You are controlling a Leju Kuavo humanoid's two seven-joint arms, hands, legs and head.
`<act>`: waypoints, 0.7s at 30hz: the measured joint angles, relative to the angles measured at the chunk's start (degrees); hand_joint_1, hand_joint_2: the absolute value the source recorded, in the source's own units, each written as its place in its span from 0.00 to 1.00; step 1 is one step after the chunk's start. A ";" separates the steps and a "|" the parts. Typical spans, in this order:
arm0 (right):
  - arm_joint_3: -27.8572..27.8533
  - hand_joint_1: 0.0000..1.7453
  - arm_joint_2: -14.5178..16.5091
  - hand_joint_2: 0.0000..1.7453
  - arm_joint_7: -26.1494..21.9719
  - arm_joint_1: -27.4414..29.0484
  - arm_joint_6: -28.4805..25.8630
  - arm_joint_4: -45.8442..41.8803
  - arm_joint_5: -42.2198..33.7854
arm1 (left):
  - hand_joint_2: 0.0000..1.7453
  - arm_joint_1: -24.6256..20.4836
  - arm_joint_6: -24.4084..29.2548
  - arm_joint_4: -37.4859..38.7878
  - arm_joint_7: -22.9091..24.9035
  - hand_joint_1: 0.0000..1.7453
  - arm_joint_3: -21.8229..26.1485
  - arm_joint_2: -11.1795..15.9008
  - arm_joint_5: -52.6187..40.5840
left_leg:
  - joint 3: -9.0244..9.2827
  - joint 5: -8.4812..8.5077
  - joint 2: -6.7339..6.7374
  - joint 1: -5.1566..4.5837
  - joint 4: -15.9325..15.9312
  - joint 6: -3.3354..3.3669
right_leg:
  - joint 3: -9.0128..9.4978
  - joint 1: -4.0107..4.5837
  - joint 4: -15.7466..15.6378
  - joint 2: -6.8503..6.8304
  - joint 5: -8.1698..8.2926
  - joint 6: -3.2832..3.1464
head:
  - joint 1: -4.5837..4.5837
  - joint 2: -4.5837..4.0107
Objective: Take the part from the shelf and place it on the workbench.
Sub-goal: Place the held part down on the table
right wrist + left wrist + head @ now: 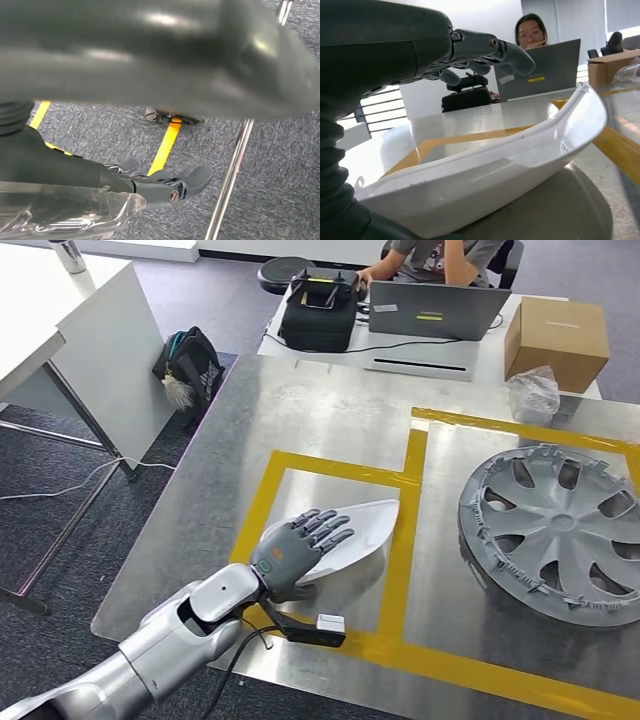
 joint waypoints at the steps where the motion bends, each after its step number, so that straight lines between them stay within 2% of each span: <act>1: 0.00 0.00 0.00 0.00 0.09 0.02 0.00 -0.01 -0.10 | 0.00 0.15 0.42 0.04 -0.24 0.00 0.25 0.01 0.73 | 0.00 0.00 0.00 0.00 0.00 0.00 | 0.00 0.00 0.00 0.00 0.00 0.00 | 0.00 0.00; 3: 0.00 0.00 0.00 0.00 0.34 0.08 -0.03 -0.02 -0.38 | 0.00 0.64 1.61 0.07 -1.32 0.00 1.04 0.09 3.05 | -0.01 -0.03 0.00 -0.01 0.04 0.03 | 0.01 -0.03 -0.03 0.00 0.01 0.02 | 0.00 0.00; 7: 0.01 0.00 0.00 0.00 0.85 0.30 -0.39 -0.03 -0.87 | 0.00 2.90 5.24 -1.25 -4.68 0.00 3.69 1.00 9.46 | -0.14 -0.28 0.02 -0.27 0.28 0.69 | 0.08 -0.32 -0.17 0.02 0.06 0.34 | -0.03 0.00; 11: 0.30 0.00 0.02 0.00 1.27 0.89 -1.03 -0.19 -1.35 | 0.00 7.09 8.61 -5.98 -10.23 0.00 7.06 3.66 17.75 | 0.27 0.67 0.15 -0.22 -0.72 1.33 | 0.20 -0.33 -0.56 0.03 0.32 1.10 | -0.01 0.00; 13: 0.73 0.00 0.02 0.00 1.08 1.17 -1.78 -0.26 -1.86 | 0.00 10.46 10.07 -9.46 -15.58 0.00 9.72 5.75 24.57 | 0.68 1.45 0.46 0.27 -1.98 1.55 | -0.68 -0.18 1.56 -0.01 -1.77 1.47 | 0.12 0.00; 15: 1.29 0.00 0.02 0.00 0.52 1.21 -2.60 -0.25 -2.52 | 0.00 13.80 10.20 -12.02 -20.78 0.00 12.72 7.80 30.21 | 0.73 1.71 0.73 0.51 -2.28 1.59 | -3.07 -0.39 8.03 -0.09 -5.75 1.83 | 0.21 0.00; 16: 1.54 0.00 0.02 0.00 0.26 1.16 -3.05 -0.23 -2.97 | 0.00 15.30 9.76 -12.77 -22.75 0.00 14.10 8.66 32.06 | 0.67 1.74 0.80 0.57 -2.27 1.55 | -4.28 -0.57 11.52 -0.13 -7.23 2.05 | 0.23 0.00; 17: 1.75 0.00 0.02 0.00 0.06 1.12 -3.62 -0.22 -3.54 | 0.00 16.69 9.12 -13.34 -24.37 0.00 15.48 9.34 33.56 | 0.66 1.78 0.83 0.66 -2.25 1.45 | -4.90 -0.73 13.71 -0.15 -7.80 2.28 | 0.21 0.00; 18: 1.95 0.00 0.02 0.00 0.00 1.10 -4.27 -0.20 -4.18 | 0.00 17.92 8.35 -13.82 -25.64 0.00 16.82 9.84 34.77 | 0.63 1.82 0.81 0.81 -2.21 1.28 | -4.56 -0.89 13.80 -0.17 -7.25 2.54 | 0.22 0.00; 19: 2.18 0.00 0.02 0.00 0.10 1.07 -4.95 -0.17 -4.82 | 0.00 18.97 7.54 -14.21 -26.61 0.00 18.12 10.15 35.78 | 0.60 1.84 0.75 1.06 -2.12 1.02 | -3.09 -1.07 11.48 -0.18 -5.70 2.84 | 0.22 0.00; 21: 2.77 0.00 0.03 0.00 0.48 0.84 -6.21 0.01 -5.86 | 0.00 20.60 6.18 -15.03 -28.17 0.00 20.64 10.44 37.52 | 0.37 1.80 0.52 1.45 -1.69 0.09 | 1.48 -1.40 3.69 0.00 -2.93 3.57 | 0.32 0.00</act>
